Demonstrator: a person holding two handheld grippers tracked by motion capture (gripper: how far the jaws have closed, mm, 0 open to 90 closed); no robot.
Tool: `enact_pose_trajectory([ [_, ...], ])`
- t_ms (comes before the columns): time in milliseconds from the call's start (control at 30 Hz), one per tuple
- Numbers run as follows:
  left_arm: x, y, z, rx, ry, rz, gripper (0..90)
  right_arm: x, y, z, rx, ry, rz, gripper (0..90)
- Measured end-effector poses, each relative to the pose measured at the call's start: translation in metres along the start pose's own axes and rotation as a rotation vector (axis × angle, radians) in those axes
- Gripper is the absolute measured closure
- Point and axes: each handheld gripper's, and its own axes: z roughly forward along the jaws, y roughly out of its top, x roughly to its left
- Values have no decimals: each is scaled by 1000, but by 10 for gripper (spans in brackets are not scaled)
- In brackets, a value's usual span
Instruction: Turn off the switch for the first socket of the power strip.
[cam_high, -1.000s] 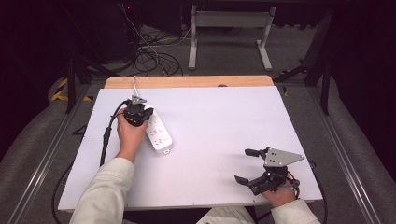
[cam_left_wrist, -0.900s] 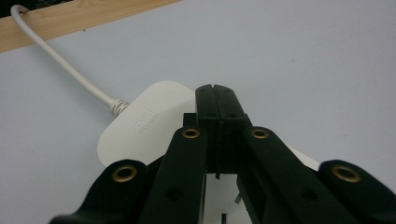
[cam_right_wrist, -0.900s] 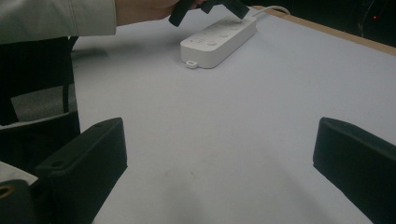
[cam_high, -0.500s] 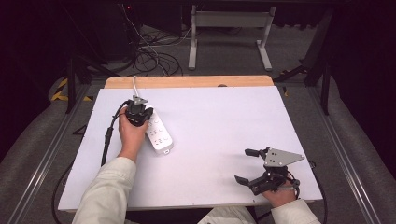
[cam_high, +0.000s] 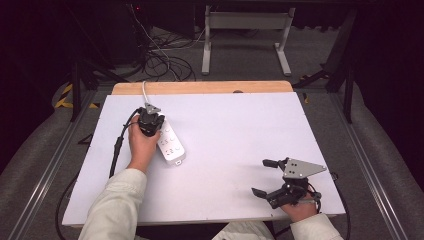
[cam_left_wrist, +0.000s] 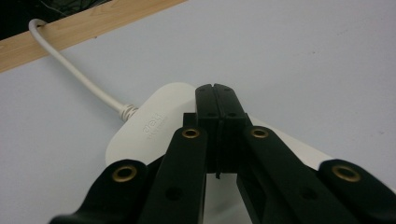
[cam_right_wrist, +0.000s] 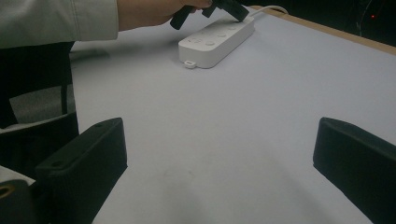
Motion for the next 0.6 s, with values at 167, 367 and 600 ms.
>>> enact_pose_trajectory([
  [167,-1,0,1,4,8,14,900,0,0,0,1,0,-1,33],
  [367,1,0,0,4,-6,0,900,0,0,0,3,0,-1,33],
  [600,0,0,0,4,-4,0,900,0,0,1,5,1,0,33],
])
